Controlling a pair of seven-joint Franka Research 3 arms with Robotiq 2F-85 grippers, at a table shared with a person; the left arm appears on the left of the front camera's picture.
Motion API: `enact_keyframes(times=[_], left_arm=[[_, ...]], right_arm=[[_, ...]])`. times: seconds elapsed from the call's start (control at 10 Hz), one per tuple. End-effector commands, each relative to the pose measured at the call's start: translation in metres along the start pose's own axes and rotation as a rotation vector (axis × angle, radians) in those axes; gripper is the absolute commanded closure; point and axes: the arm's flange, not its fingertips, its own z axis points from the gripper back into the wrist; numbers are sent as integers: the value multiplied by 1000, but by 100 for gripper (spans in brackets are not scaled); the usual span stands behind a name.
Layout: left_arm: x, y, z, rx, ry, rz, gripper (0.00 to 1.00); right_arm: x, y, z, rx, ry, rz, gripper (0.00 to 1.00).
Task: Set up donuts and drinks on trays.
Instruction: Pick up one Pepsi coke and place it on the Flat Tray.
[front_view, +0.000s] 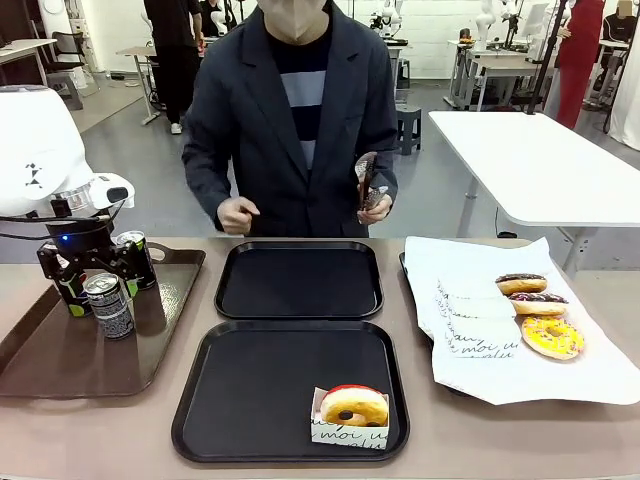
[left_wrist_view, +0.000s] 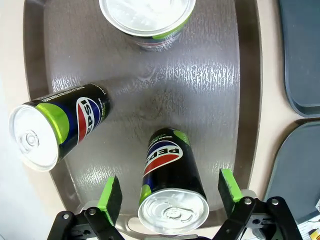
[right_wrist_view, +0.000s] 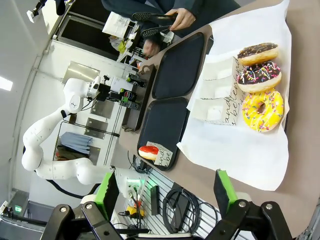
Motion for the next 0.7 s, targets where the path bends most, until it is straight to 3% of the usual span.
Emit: enact_keyframes(times=[0.0, 0.3, 0.6], left_arm=[[3, 0, -8, 16, -7, 26, 0], [3, 2, -14, 18, 1, 24, 11], [2, 2, -12, 8, -7, 15, 40]], right_arm=[[2, -1, -1, 24, -25, 18, 0], [2, -1, -1, 24, -25, 18, 0], [2, -1, -1, 24, -25, 18, 0]])
